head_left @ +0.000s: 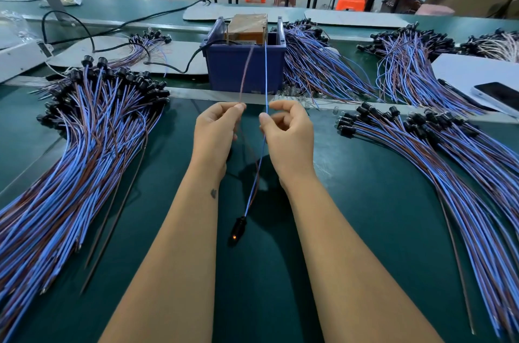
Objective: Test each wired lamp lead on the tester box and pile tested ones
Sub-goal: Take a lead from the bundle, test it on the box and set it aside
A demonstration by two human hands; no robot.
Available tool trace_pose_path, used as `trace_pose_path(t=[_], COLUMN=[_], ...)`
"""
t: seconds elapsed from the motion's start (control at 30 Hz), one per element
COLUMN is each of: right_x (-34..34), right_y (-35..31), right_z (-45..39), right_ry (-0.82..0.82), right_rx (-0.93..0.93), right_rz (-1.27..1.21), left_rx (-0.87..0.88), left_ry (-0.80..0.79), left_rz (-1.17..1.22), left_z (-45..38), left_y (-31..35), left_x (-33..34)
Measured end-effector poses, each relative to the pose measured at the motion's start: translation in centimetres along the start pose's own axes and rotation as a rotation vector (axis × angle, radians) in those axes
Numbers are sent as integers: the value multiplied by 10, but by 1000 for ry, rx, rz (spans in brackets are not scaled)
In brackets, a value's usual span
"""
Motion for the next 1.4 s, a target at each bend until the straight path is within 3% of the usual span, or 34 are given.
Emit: trace_pose_path(t=[0.2, 0.37, 0.53, 0.63, 0.73, 0.8, 0.9, 1.07, 1.23, 1.4], right_x=[18, 24, 37, 37, 21, 5, -15, -29, -63, -133], right_y=[-7, -3, -4, -11, -2, 11, 29, 27, 26, 26], right_z=[5, 5, 12, 13, 2, -7, -15, -21, -25, -31], right_ry=[-170, -287, -391, -402, -250, -107, 25, -35, -99, -126], right_rx=[-63, -17, -128, -116, 17, 107, 220, 153, 97, 175], right_rz=[-74, -109, 160, -76, -265, -193, -78, 219, 651, 1036], left_rx=[-45, -90, -105, -102, -71, -7, 57, 21, 21, 0], left_ry=[-189, -151, -40, 5, 4, -59, -342, -675, -668, -636], left_rz=[53, 157, 397, 440, 322, 87, -152, -313, -359, -410], left_z=[6, 3, -3, -4, -1, 1, 17, 41, 38, 34], left_y=[-2, -3, 0, -1, 0, 4, 8, -2, -5, -12], left_x=[18, 12, -1, -8, -6, 1, 29, 59, 58, 55])
Point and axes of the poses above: each hand's wrist, its own z-axis away from the middle knuckle, its own x-axis out of the palm, y = z × x, the point moved 8 cm from there along -z, towards the middle knuckle, and after that the axes turned 5 degrees about z, right-handed, at the moved point
